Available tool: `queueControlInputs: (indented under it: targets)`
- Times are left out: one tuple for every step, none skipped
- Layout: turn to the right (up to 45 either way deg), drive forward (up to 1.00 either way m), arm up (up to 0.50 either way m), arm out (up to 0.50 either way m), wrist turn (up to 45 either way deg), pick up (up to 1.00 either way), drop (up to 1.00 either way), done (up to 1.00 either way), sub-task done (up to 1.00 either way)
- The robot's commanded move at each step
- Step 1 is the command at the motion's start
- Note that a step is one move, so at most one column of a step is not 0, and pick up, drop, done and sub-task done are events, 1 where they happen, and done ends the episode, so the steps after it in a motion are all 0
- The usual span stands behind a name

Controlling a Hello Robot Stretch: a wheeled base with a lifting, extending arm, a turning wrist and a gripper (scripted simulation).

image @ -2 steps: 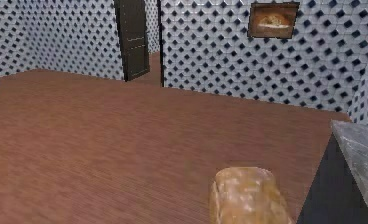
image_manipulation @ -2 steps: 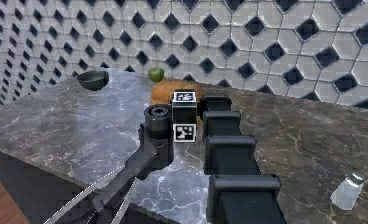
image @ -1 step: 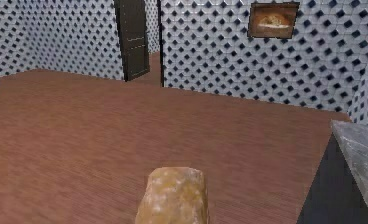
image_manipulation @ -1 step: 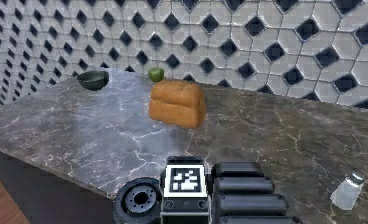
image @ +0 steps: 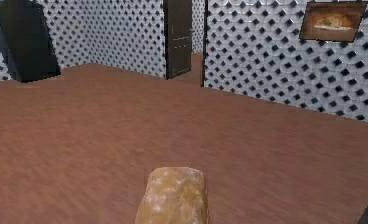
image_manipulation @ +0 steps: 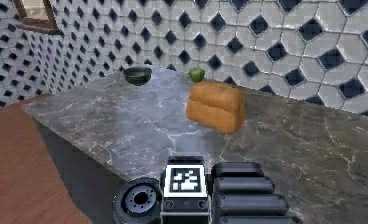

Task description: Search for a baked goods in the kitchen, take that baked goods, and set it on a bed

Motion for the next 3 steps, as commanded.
queueControlInputs:
  targets:
    - [0.0, 1.00, 0.00, 0.00, 0.0, 0.00, 0.00, 0.00, 0.00]
    - [0.0, 1.00, 0.00, 0.00, 0.0, 0.00, 0.00, 0.00, 0.00]
    - [0.0, 1.00, 0.00, 0.00, 0.0, 0.00, 0.00, 0.00, 0.00]
